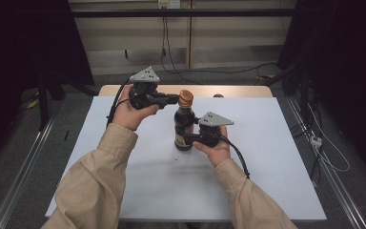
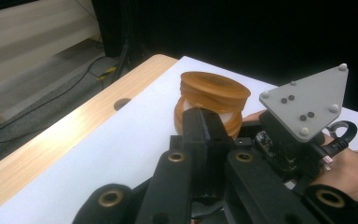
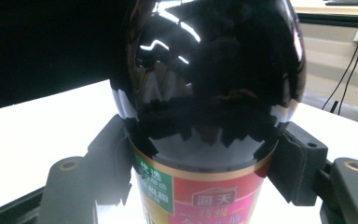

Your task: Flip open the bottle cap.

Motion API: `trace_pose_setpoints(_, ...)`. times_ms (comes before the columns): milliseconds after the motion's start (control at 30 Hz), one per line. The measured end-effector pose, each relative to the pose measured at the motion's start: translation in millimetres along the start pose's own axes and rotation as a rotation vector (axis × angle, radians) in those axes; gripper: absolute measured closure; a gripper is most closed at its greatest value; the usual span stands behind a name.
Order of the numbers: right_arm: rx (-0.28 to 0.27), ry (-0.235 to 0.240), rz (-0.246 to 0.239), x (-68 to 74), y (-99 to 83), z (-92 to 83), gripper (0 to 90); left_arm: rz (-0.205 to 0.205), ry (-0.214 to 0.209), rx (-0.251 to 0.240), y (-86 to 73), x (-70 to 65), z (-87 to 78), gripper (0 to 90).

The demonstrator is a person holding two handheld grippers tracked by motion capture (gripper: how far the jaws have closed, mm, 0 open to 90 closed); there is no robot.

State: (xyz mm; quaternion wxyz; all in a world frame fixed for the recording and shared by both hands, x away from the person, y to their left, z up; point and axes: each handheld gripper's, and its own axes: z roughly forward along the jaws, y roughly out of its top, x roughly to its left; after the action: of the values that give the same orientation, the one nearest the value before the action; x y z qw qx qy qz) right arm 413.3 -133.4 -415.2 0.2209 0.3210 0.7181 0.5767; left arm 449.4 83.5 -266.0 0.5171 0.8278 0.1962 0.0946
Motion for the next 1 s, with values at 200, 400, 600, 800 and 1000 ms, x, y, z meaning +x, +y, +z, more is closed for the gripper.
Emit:
trace_pose_setpoints(200, 0.002, -0.003, 0.001, 0.1, 0.2, 0.1, 30.8, -0.001, -0.003, -0.005, 3.1, -0.8, 0.0, 90.0)
trace_pose_setpoints(400, -0.005, 0.003, -0.001, -1.1, -0.3, 0.0, 30.8, 0.008, -0.001, -0.01, 6.9, -2.6, 0.9, 90.0)
trace_pose_setpoints(600, -0.007, -0.004, 0.008, -0.9, -0.7, 0.1, 30.9, 0.003, 0.0, -0.026, 12.1, -4.4, 3.3, 90.0)
trace_pose_setpoints(800, -0.006, 0.0, 0.01, -1.9, -0.3, 0.2, 30.8, 0.01, -0.001, -0.026, 12.4, -4.3, 2.9, 90.0)
trace_pose_setpoints(1000, 0.0, 0.0, -0.025, 3.1, 0.5, 2.0, 30.8, -0.012, -0.045, -0.065, 18.0, -8.8, 6.9, 90.0)
